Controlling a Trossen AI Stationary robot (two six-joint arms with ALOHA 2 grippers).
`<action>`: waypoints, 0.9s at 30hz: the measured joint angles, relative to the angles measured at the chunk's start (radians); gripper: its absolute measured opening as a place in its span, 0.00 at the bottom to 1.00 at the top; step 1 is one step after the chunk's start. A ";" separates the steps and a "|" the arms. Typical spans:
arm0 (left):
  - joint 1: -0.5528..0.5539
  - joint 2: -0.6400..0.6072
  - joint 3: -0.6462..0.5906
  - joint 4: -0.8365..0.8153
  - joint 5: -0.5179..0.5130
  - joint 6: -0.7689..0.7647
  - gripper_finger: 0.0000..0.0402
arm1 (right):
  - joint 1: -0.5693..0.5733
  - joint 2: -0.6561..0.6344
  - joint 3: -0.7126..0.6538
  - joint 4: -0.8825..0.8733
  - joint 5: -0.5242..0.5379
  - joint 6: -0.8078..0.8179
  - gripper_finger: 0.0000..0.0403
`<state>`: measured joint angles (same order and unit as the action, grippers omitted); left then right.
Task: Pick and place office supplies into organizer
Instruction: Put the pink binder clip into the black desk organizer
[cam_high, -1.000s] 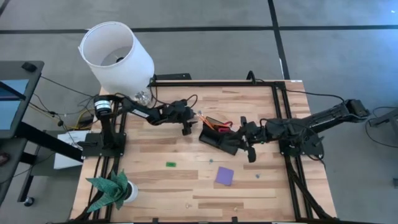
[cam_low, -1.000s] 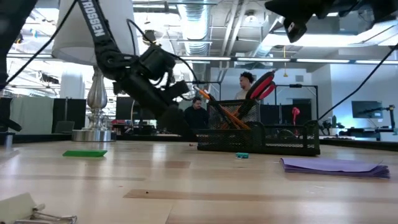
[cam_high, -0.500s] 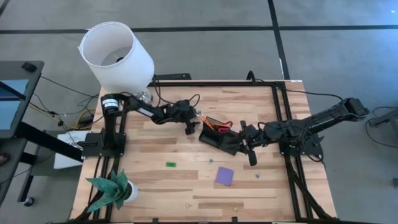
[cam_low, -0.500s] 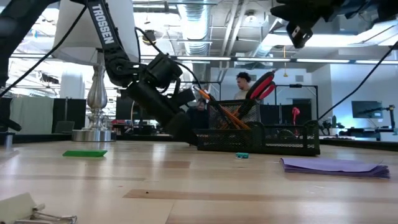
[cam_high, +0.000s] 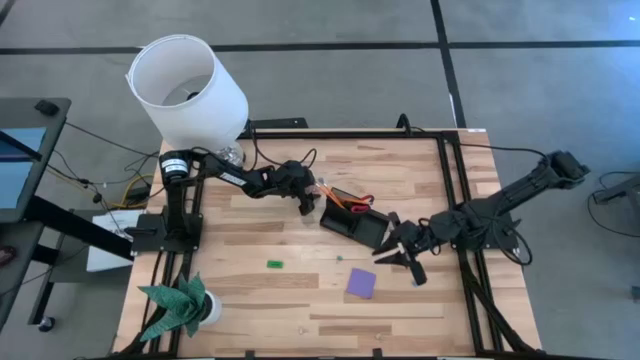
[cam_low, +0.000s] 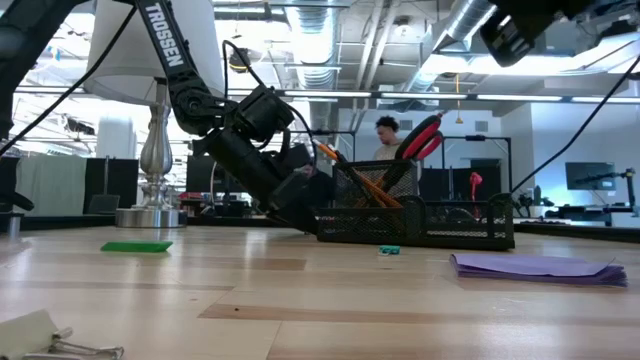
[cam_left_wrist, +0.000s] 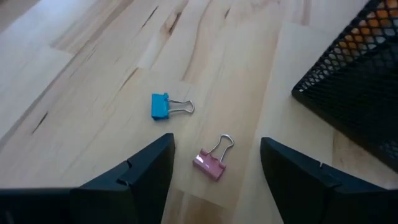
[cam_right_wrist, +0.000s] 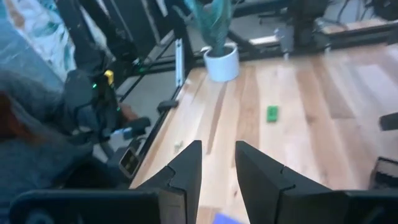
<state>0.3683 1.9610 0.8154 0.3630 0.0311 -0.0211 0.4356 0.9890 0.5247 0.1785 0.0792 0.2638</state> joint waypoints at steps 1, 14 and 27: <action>0.000 0.000 0.000 -0.005 -0.001 -0.016 0.58 | 0.011 0.000 0.000 -0.006 0.000 0.003 0.23; -0.051 -0.004 0.000 -0.031 -0.105 -0.126 0.10 | 0.117 0.000 0.000 -0.021 0.104 0.062 0.23; -0.050 -0.047 -0.008 -0.010 -0.106 -0.196 0.06 | 0.120 0.000 0.000 -0.020 0.106 0.114 0.23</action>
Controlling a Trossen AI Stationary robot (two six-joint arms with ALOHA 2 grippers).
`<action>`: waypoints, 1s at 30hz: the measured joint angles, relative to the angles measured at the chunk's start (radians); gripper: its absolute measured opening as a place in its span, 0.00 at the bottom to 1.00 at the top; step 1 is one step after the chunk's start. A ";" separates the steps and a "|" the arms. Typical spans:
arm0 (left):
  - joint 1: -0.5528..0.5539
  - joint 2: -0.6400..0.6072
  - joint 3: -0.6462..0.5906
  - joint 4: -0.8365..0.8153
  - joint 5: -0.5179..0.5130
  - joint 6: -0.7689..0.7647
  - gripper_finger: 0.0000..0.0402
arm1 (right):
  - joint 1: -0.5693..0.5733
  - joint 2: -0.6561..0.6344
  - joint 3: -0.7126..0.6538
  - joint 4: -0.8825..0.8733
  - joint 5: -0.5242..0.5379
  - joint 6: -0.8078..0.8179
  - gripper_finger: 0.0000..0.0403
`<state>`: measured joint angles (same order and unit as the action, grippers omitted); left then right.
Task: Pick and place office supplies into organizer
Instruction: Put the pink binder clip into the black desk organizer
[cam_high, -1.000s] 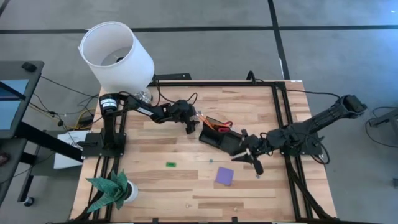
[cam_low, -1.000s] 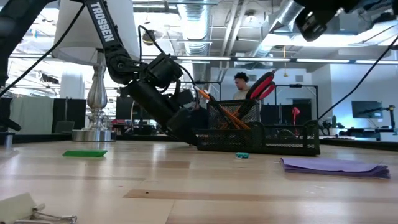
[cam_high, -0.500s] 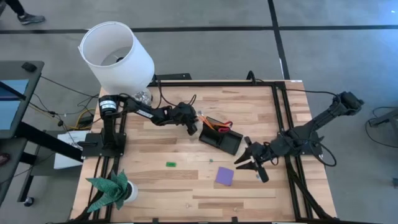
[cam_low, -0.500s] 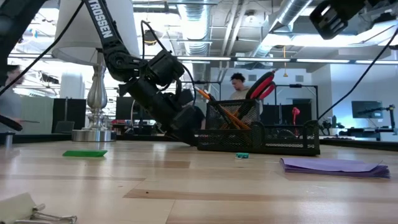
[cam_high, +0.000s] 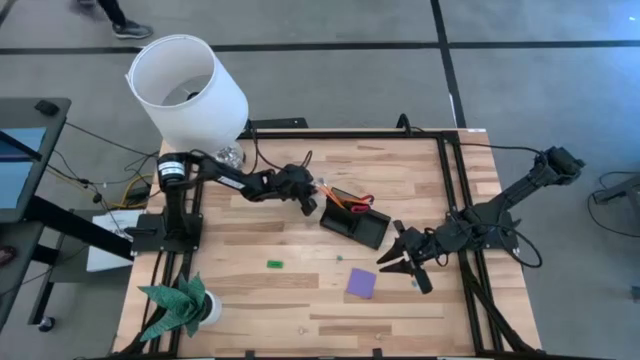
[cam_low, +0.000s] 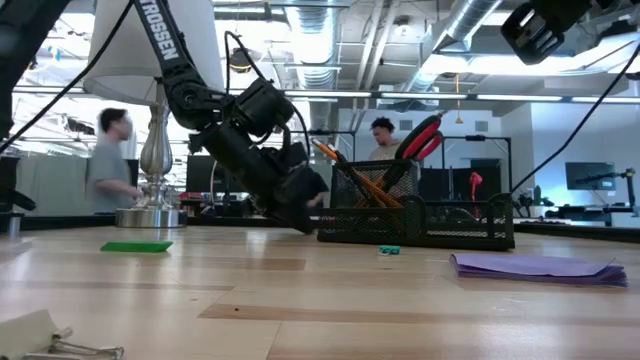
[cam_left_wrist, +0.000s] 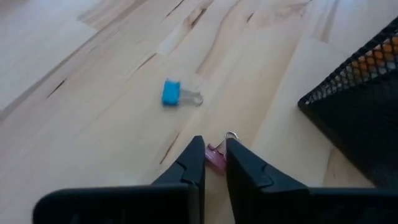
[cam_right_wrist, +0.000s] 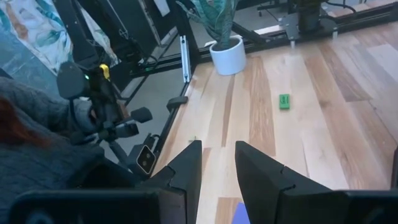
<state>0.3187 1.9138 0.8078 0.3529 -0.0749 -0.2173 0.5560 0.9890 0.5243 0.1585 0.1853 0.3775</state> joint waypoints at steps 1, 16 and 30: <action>-0.002 -0.013 -0.003 -0.008 -0.001 -0.004 0.05 | 0.000 0.000 0.000 0.000 0.000 0.000 0.23; -0.065 -0.187 -0.002 -0.265 -0.129 0.001 0.01 | 0.000 0.000 0.000 -0.001 0.000 0.019 0.23; -0.078 -0.212 0.001 -0.422 -0.342 0.034 0.09 | -0.002 0.000 0.000 0.003 0.000 0.006 0.23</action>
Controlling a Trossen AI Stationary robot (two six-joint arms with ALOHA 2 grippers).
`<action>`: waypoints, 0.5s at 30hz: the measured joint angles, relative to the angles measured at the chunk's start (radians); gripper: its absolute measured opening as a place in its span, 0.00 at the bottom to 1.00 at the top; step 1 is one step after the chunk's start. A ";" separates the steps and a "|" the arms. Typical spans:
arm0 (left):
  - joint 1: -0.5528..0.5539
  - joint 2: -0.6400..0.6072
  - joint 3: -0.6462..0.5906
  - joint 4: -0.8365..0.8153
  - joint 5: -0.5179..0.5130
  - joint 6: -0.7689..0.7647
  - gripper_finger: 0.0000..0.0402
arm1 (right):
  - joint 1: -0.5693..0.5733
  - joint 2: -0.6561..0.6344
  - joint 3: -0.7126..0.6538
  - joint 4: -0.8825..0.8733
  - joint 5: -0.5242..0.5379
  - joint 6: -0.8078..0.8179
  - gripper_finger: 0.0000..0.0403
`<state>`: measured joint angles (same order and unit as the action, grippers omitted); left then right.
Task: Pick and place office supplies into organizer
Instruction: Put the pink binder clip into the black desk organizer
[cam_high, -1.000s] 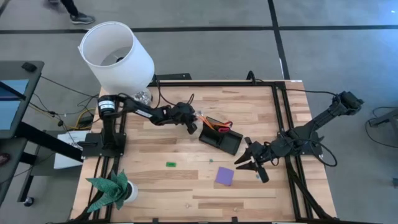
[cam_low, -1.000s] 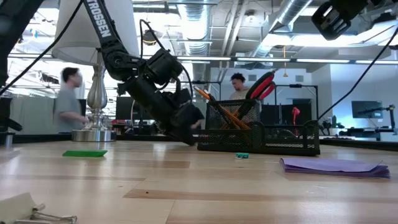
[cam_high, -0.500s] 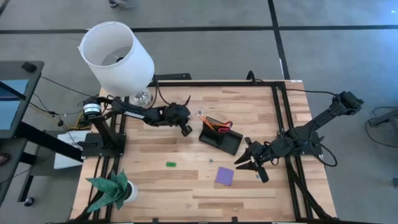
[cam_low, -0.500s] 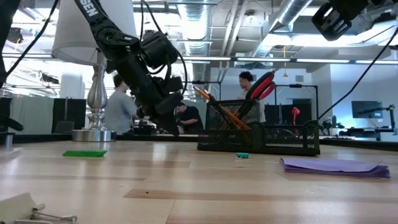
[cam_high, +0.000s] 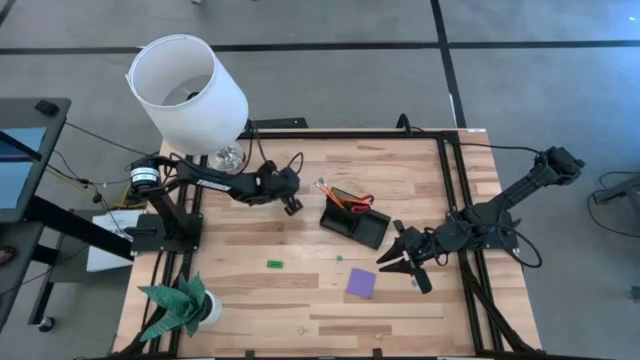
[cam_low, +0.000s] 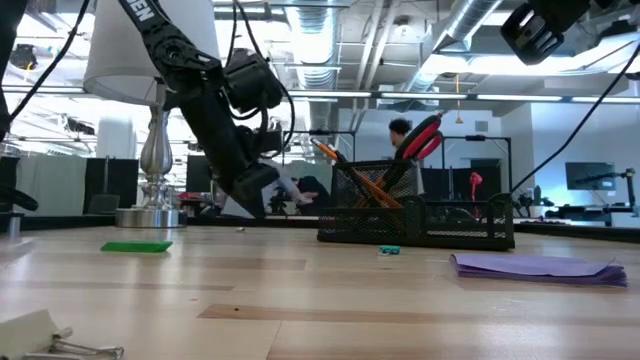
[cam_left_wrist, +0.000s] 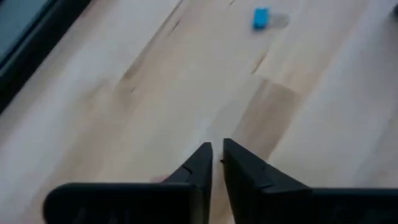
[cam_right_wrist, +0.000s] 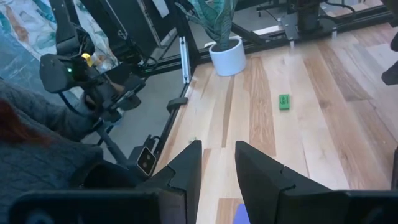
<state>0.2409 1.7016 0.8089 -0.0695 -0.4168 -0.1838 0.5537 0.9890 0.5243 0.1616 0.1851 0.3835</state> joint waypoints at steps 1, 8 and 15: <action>0.000 0.000 0.000 -0.007 -0.019 -0.003 0.11 | -0.002 0.000 0.000 0.000 0.000 0.000 0.23; 0.022 0.000 0.001 -0.072 -0.095 -0.112 0.31 | -0.054 -0.010 0.000 0.003 -0.001 -0.001 0.23; 0.071 0.000 -0.017 -0.097 -0.063 -0.100 0.43 | -0.099 -0.010 0.000 0.003 -0.002 0.000 0.23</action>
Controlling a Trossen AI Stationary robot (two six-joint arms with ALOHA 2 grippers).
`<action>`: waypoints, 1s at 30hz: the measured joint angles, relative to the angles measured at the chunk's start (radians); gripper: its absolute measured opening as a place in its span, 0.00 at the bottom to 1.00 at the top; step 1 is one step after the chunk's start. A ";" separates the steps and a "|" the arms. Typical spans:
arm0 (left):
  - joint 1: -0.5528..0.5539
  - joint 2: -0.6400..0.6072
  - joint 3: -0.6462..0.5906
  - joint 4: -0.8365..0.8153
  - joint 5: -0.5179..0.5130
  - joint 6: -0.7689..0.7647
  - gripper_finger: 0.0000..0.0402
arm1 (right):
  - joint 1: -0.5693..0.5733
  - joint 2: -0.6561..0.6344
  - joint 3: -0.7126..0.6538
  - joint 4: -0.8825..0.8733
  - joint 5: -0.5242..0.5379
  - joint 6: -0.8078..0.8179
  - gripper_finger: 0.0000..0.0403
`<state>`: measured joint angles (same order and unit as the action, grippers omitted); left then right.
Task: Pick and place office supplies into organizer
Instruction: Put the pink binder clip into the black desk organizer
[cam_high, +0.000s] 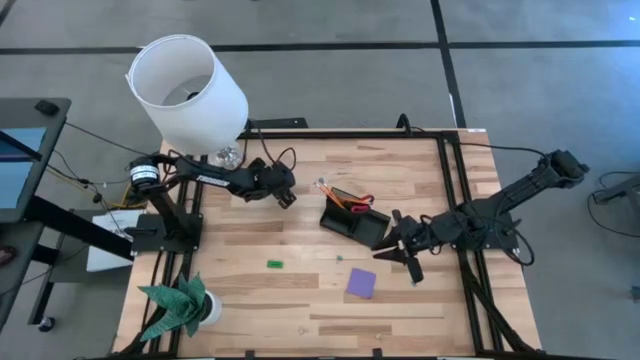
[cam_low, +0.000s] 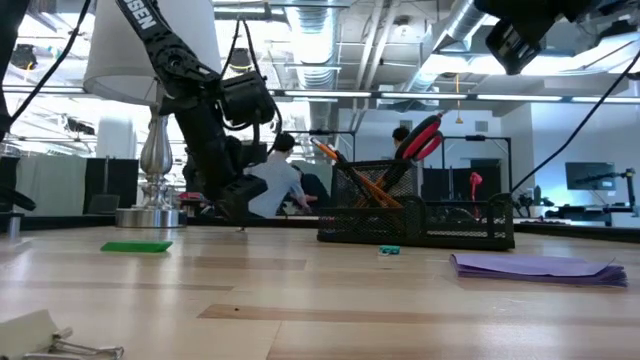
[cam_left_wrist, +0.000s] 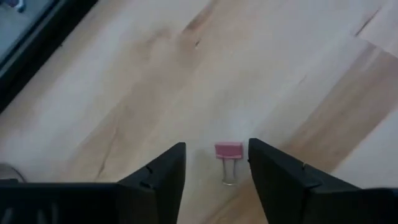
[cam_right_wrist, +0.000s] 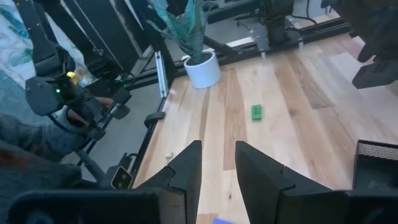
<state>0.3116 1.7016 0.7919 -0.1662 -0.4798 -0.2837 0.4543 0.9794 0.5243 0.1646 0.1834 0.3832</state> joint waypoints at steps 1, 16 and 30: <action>0.008 0.000 -0.007 0.012 0.020 0.006 0.44 | -0.004 0.000 0.000 0.000 -0.002 0.000 0.23; 0.071 -0.006 -0.127 0.194 0.159 0.032 0.45 | -0.012 0.000 0.000 0.000 -0.002 0.002 0.23; 0.060 -0.002 -0.136 0.201 0.187 -0.014 0.14 | -0.012 0.000 0.000 0.000 -0.001 0.002 0.23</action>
<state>0.3714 1.6997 0.6560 0.0345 -0.2924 -0.2977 0.4423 0.9794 0.5243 0.1646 0.1822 0.3847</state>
